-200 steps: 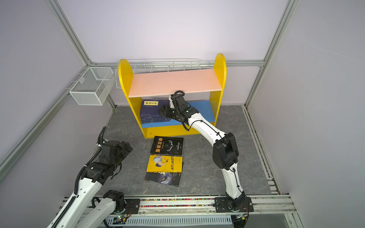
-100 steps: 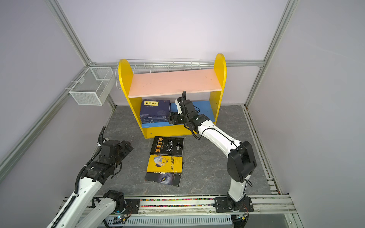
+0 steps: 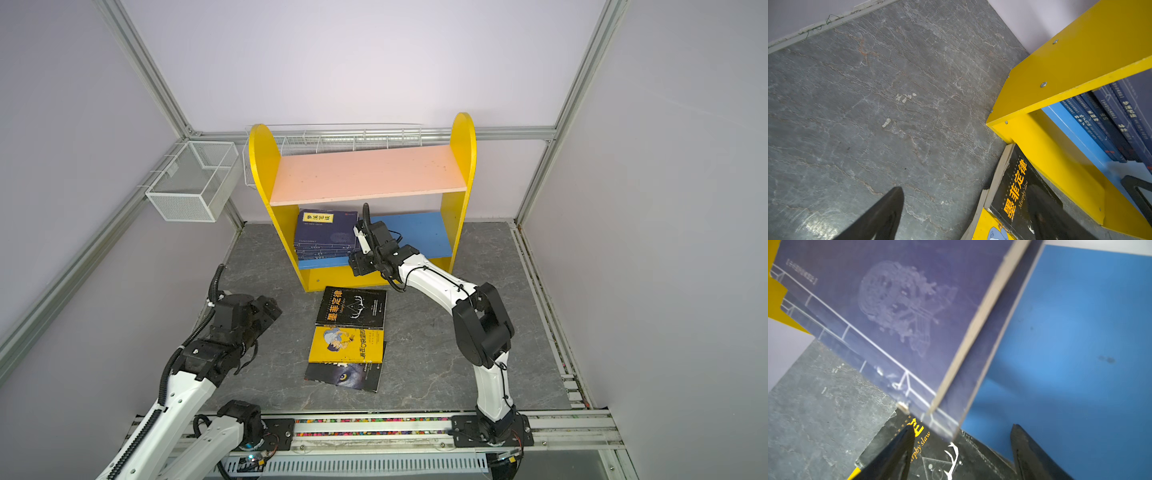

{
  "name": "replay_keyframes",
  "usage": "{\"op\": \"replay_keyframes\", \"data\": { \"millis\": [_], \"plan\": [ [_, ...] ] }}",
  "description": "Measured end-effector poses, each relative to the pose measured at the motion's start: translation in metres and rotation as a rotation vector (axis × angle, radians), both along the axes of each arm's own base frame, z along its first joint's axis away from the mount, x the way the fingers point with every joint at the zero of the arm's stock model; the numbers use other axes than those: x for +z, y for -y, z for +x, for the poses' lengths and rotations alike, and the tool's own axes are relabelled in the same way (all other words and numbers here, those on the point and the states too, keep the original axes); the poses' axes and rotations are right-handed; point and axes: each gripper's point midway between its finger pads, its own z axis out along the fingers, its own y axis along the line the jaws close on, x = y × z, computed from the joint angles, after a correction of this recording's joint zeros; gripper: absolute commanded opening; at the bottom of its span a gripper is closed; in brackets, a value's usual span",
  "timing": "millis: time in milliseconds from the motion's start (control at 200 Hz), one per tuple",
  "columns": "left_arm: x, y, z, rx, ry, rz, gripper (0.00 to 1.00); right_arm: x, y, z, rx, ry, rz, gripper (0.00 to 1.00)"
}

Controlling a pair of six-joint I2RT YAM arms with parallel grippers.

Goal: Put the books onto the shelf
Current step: 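Lower the dark-blue book onto the shelf stack with the right gripper while left withdraws, then press the dark-blue book flat onto the stack with the right gripper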

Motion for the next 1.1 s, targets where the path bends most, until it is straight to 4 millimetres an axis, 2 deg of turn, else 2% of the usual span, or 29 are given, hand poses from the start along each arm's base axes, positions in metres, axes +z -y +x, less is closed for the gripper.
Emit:
{"op": "replay_keyframes", "data": {
  "millis": [200, 540, 930, 1010, 1100],
  "plan": [
    [0.000, 0.000, 0.000, 0.000, -0.001, 0.000, 0.93, 0.012, -0.010, 0.011, 0.031, 0.047, -0.011, 0.73],
    [0.000, 0.000, 0.000, 0.000, -0.003, 0.001, 0.92, 0.014, -0.030, 0.016, 0.096, 0.079, -0.040, 0.73],
    [-0.001, 0.000, -0.001, 0.000, -0.003, 0.001, 0.92, 0.016, -0.035, 0.024, 0.103, 0.084, -0.067, 0.72],
    [-0.001, 0.000, -0.001, -0.001, -0.003, 0.001, 0.92, 0.016, -0.036, 0.025, 0.104, 0.084, -0.068, 0.69],
    [-0.001, 0.000, -0.001, -0.001, -0.003, 0.001, 0.92, 0.017, -0.035, 0.026, 0.105, 0.089, -0.072, 0.59]
  ]
}}
